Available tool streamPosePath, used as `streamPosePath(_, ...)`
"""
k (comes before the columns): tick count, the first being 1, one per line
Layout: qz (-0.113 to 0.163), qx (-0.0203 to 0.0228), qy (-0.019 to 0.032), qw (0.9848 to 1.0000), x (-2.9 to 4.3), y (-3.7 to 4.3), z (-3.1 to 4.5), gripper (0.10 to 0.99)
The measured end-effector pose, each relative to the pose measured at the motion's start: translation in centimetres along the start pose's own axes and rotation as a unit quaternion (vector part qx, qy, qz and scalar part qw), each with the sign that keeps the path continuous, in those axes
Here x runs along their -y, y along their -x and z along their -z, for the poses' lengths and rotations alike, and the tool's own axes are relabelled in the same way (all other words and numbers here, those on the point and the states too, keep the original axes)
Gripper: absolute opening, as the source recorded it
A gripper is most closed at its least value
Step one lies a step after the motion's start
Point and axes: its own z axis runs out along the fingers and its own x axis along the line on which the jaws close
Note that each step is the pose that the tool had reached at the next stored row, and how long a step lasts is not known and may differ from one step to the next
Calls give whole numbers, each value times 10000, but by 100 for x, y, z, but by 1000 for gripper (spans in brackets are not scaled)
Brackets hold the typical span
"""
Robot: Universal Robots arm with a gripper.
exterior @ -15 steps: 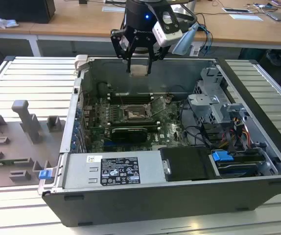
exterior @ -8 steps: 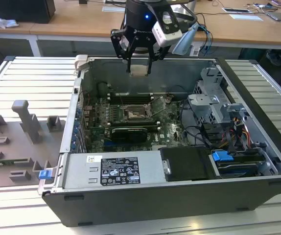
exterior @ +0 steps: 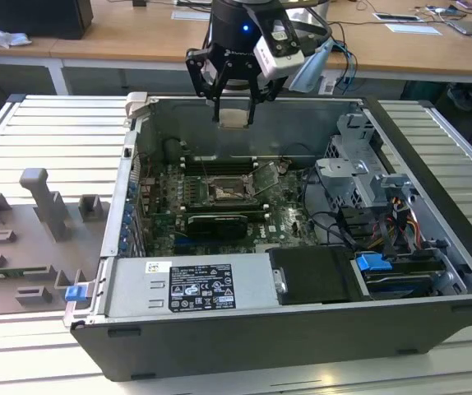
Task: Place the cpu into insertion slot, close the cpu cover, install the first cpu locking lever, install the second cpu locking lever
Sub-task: 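Place the cpu into insertion slot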
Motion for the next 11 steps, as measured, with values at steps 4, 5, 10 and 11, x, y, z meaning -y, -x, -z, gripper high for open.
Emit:
streamPosePath(4, -90, 8, 2, 10000, 0, 0, 0, 541)
streamPosePath(5, -118, 10, 2, 9999, 0, 0, 0, 541)
streamPosePath(10, -241, 21, 5, 9997, 0, 0, 0, 541)
streamPosePath(11, -245, 22, 5, 9997, 0, 0, 0, 541)
